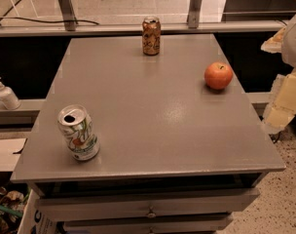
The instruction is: Move 7up can near orange can
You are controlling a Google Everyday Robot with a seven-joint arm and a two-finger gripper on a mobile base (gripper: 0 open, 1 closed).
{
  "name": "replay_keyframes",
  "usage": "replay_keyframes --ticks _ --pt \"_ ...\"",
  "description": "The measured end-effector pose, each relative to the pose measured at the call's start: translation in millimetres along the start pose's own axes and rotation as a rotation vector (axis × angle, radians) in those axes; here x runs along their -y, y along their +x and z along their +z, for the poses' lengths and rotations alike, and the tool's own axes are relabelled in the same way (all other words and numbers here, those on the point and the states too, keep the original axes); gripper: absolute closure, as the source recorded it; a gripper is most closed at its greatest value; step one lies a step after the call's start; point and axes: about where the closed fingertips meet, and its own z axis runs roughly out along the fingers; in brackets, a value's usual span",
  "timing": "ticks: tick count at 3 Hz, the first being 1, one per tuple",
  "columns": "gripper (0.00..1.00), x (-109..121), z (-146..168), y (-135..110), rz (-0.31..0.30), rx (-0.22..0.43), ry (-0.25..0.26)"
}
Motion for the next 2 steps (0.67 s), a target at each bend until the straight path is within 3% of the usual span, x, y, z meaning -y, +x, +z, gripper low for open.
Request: replay_keyframes --ticks 1,2 --pt "0.0 -13.3 27.5 9.3 0.059 0.058 -0.06" --pt "0.0 -33.9 63.0 4.7 0.113 0.19 -0.157"
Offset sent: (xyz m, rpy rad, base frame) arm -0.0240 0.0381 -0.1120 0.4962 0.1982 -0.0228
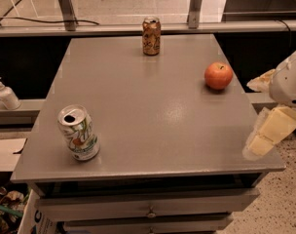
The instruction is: Move 7up can near orange can
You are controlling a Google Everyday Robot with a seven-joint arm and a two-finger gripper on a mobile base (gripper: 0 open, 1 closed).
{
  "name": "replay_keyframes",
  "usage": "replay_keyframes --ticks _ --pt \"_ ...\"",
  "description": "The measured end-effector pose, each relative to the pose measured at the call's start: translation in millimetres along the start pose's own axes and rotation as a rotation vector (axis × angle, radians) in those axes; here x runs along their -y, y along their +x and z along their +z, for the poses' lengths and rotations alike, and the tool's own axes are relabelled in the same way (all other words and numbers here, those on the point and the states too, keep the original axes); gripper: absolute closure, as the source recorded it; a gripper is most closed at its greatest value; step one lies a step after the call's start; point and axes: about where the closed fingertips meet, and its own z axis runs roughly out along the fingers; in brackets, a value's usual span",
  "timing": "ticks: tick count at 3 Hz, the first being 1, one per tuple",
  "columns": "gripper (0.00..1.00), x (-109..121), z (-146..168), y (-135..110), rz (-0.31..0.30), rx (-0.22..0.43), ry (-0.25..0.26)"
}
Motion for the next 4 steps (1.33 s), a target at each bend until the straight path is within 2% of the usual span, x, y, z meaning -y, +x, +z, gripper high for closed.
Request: replay_keyframes --ticks 1,2,3,4 --pt "0.0 -13.3 23.5 -16.7 0.025 0.201 -0.133" --pt "0.0 -23.2 42.6 -47.6 0.009 0.446 -0.257" --pt "0.0 -27.2 48.6 -69.1 -0.029 0.59 -0.312" --pt "0.0 -24.9 50.4 -66.6 -0.038 0.607 -0.318"
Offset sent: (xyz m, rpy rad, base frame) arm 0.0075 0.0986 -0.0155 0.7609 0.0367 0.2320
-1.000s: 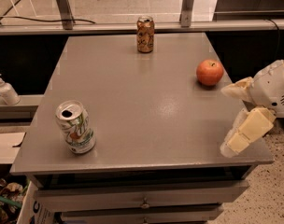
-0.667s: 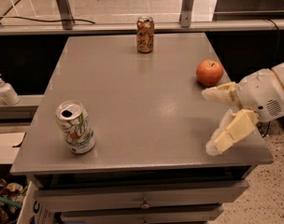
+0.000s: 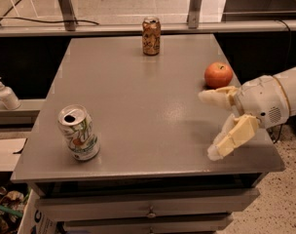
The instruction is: Move 7up can near orange can
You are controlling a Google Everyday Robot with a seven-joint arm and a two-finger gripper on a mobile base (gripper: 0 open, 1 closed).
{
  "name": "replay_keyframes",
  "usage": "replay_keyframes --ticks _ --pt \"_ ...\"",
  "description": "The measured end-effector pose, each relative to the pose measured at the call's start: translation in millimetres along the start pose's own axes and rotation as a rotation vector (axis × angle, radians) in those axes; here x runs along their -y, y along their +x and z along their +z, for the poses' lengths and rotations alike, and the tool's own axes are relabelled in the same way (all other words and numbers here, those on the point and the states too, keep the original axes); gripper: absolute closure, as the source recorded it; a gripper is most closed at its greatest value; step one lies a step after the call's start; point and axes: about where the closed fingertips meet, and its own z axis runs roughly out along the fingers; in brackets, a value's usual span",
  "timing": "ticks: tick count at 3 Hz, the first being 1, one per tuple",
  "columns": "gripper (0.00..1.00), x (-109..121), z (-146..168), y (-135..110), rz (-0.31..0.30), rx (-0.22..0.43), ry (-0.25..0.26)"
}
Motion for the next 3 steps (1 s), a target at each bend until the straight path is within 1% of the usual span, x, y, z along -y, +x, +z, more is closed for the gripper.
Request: replay_keyframes --ticks 1,2,3 --pt "0.0 6.7 -2.0 12.3 -0.025 0.011 -0.004" --pt "0.0 5.9 13.4 7.7 -0.058 0.061 -0.022" --pt "0.0 -3.1 31.6 -22.8 -0.102 0.156 -0.051"
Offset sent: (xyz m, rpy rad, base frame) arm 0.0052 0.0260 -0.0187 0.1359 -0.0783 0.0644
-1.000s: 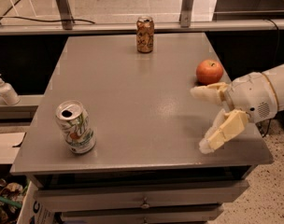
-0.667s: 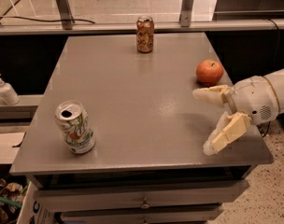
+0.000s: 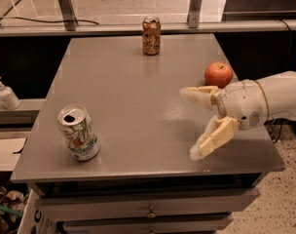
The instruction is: Move 7up can near orange can
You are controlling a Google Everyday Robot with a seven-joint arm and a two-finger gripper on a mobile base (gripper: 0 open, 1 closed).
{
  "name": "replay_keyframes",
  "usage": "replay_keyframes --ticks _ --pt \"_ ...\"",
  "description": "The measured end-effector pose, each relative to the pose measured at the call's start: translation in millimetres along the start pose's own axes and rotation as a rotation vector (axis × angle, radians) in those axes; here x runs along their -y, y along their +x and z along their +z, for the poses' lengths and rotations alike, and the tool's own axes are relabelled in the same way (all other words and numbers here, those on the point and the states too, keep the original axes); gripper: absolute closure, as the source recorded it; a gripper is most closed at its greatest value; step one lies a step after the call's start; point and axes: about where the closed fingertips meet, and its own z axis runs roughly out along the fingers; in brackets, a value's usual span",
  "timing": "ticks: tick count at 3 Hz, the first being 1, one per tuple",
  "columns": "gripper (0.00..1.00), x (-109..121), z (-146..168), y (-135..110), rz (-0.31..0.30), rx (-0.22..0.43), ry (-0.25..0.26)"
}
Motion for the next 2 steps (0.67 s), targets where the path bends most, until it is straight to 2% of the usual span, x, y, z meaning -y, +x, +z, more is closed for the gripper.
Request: replay_keyframes --ticks 2 --pt "0.0 -18.8 68.4 -40.2 -0.036 0.059 -0.016"
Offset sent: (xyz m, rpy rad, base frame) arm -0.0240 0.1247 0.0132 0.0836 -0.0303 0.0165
